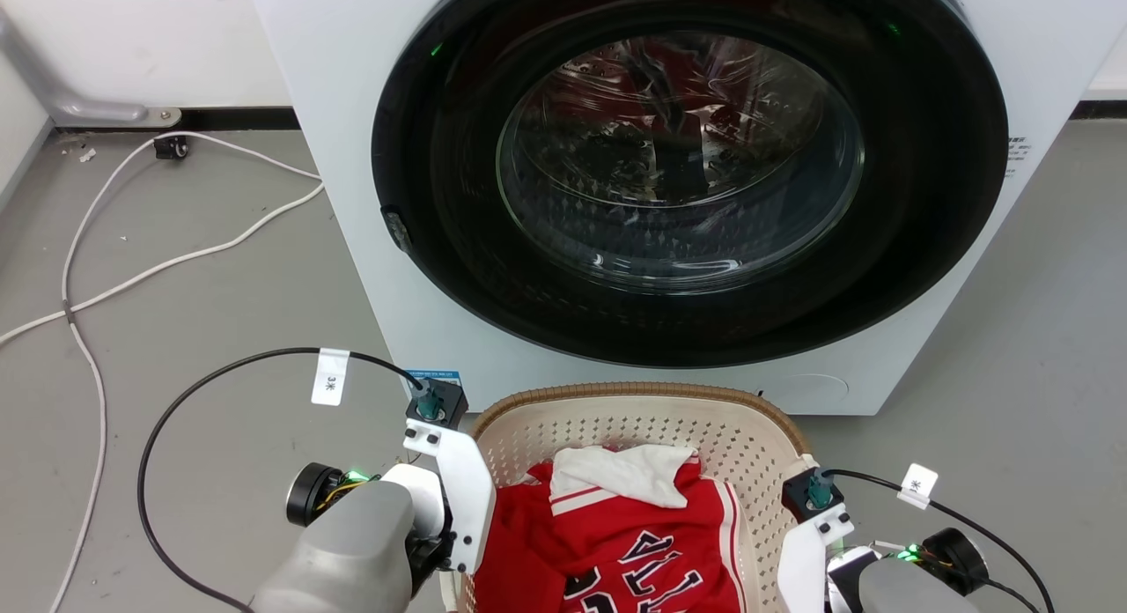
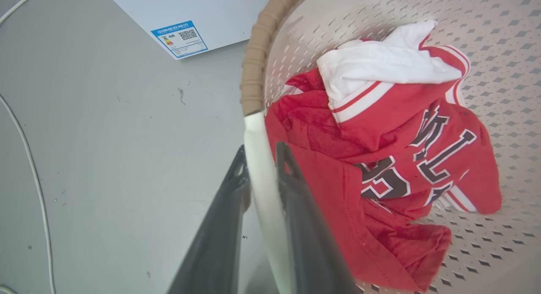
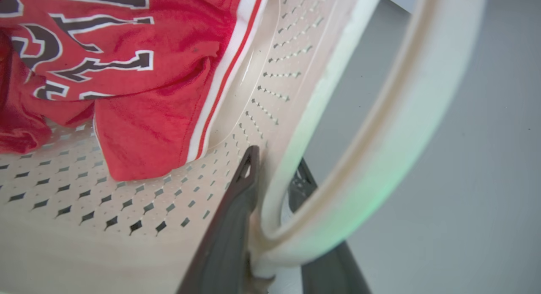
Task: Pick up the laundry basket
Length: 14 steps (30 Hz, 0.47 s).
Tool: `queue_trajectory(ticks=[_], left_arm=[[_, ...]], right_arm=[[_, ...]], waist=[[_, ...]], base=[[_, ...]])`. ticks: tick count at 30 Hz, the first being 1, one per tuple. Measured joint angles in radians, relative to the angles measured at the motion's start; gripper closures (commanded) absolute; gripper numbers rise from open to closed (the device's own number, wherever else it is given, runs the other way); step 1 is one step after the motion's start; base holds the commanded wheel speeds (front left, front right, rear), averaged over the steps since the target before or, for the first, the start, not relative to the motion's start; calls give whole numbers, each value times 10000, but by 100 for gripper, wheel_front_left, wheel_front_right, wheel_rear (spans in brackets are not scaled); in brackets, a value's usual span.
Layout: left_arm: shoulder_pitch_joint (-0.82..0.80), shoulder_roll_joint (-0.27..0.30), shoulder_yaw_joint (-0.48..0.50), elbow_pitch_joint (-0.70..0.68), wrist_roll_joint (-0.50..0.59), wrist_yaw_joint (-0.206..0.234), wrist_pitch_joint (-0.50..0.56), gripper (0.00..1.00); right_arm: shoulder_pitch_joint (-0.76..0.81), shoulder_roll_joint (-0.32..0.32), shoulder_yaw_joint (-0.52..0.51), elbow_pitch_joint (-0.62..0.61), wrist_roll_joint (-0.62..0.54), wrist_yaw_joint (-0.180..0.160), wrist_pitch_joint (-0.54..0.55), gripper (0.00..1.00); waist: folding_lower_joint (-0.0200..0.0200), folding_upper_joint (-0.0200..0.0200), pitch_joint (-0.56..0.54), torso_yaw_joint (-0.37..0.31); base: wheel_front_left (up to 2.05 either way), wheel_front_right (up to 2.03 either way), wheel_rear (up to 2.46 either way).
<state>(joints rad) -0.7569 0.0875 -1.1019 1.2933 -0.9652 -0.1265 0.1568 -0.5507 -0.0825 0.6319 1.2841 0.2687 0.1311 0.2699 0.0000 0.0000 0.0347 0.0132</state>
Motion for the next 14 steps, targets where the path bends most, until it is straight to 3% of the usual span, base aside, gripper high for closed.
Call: queue_trajectory(ticks=[14], left_arm=[[2,0,-113,0,-63,0,0,100]], right_arm=[[-23,-56,454,2,499,0,50,100]], waist=[[0,0,-1,-17]], base=[[0,0,0]])
